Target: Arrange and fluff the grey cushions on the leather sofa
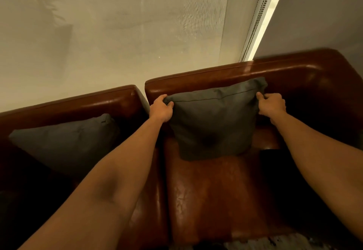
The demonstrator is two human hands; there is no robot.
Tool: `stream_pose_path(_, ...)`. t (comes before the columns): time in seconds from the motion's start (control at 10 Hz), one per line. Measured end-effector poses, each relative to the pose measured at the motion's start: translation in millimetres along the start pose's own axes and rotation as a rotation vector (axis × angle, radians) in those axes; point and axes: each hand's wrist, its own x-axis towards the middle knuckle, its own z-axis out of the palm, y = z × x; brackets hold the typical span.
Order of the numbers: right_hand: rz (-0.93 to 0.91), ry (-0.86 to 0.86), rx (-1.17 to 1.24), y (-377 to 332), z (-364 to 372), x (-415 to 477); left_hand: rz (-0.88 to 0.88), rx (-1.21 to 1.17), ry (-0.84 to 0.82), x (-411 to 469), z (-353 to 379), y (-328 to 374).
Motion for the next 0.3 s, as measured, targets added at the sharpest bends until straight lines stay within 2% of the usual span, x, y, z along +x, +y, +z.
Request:
stream_pose_path(0.1, 0.05, -0.139, 0.073, -1.5, 5.0, -1.4, -0.013, 0.005, -0.072, -13.5, 1.1, 9.7)
stream_pose_path(0.2, 0.065, -0.053, 0.176, -10.9, 7.1, -41.6, -0.011, -0.067, -0.016, -42.2, -2.6, 15.4)
stream_pose_path(0.3, -0.009, 0.096, 0.25, -11.9, 23.0, -102.6, -0.02, -0.198, 0.017, -87.0, -11.8, 7.1)
